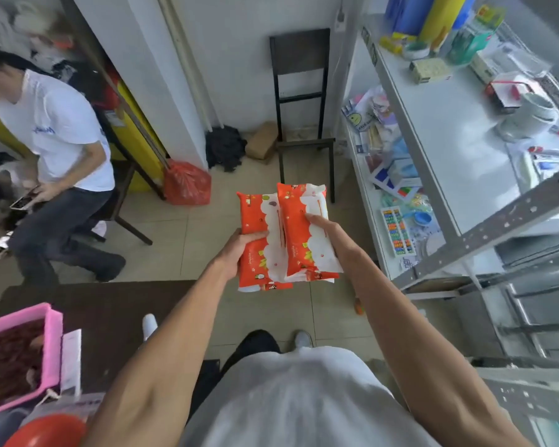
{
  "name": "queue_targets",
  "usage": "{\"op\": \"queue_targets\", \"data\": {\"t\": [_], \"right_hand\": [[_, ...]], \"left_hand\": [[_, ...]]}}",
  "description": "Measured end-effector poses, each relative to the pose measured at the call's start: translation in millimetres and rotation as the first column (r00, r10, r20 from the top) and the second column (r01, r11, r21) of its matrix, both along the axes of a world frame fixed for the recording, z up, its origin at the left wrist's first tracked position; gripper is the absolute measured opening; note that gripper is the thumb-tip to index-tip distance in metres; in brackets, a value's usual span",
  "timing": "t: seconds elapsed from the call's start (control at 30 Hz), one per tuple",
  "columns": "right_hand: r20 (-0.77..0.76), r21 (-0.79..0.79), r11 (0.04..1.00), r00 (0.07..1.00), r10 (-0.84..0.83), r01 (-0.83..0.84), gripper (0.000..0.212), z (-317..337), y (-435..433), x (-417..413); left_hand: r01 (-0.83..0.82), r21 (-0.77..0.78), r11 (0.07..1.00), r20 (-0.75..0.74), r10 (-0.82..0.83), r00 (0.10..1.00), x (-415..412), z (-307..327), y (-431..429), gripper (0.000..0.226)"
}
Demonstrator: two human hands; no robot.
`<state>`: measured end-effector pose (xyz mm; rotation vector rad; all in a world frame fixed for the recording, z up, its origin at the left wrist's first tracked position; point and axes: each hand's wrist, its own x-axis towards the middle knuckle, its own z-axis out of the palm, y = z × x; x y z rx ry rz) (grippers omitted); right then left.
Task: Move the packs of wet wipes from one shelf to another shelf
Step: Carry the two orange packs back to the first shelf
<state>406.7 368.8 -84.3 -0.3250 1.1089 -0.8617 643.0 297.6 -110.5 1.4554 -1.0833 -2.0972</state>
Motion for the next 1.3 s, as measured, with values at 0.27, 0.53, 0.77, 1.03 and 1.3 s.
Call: {"op": "queue_targets", "data": {"t": [0.27,0.53,0.77,1.03,1.3], "right_hand": [[-0.062,0.05,0.999,0.998,-0.006,0.009,0.063,-25.5,-137.9,-41.4],[-0.097,0.073,0.981,0.98,-0.173,0.181,0.058,-31.6,-292.3,-79.1],[-0.129,0.122,0.92,0.925,-0.357,0.372,0.06,-22.5,-366.3,-122.6],[-0.251,-0.016,0.673,0.649,-0.718,0.739,0.067,-17.3,-360.4,-232.9],[-0.289,-0.169,0.362,0.305,-0.907,0.917,0.057,-4.9,-319.2,-340.8]], "left_hand": [[-0.01,0.024,1.0,-0.018,0.011,1.0,-43.3,-37.7,-141.0,0.064],[0.122,0.025,0.992,-0.074,-0.12,0.99,-95.2,-52.7,-325.8,0.071],[0.287,0.054,0.956,-0.067,-0.284,0.957,-162.2,-42.8,-441.3,0.063],[0.539,0.056,0.84,-0.109,-0.532,0.84,-331.3,-20.4,-487.5,0.053],[0.823,-0.083,0.562,-0.132,-0.825,0.55,-527.5,7.6,-475.3,0.05]]}}
